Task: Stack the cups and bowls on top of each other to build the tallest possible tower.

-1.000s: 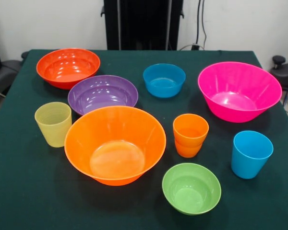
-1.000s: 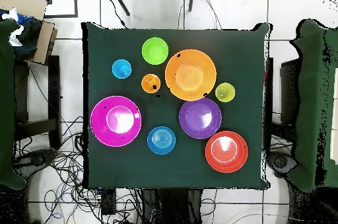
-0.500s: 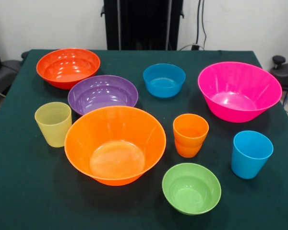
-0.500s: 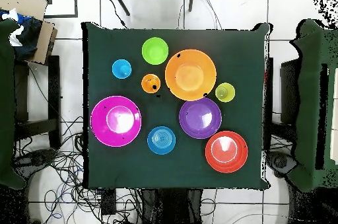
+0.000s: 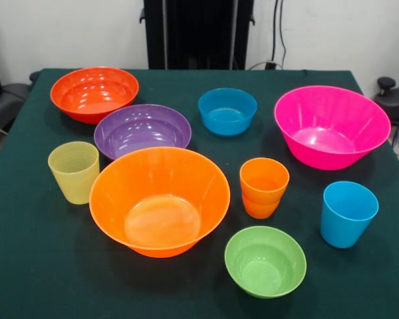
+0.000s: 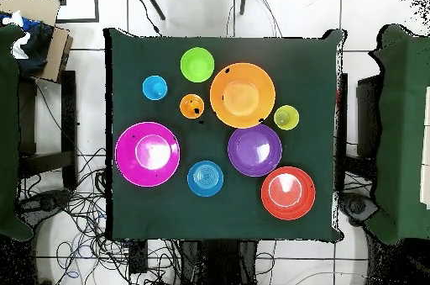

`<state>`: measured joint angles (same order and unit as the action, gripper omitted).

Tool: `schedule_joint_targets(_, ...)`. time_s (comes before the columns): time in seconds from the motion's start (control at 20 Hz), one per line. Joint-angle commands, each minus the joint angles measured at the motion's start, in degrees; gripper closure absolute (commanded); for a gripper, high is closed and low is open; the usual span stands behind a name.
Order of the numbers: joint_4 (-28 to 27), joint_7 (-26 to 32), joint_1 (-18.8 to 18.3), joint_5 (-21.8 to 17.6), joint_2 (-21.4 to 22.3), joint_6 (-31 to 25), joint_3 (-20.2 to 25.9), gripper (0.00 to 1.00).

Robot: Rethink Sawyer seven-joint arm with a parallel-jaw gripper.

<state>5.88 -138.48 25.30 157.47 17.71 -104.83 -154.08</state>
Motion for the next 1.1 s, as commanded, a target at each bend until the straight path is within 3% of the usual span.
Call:
schedule_joint_targets(0.05,-3.57,8.84,-2.86,2.83,0.68,-4.29,-12.7,1.0)
schedule_joint_targets(1.1,-3.81,7.16,-3.91,5.14,0.1,-4.61,-14.03,1.0)
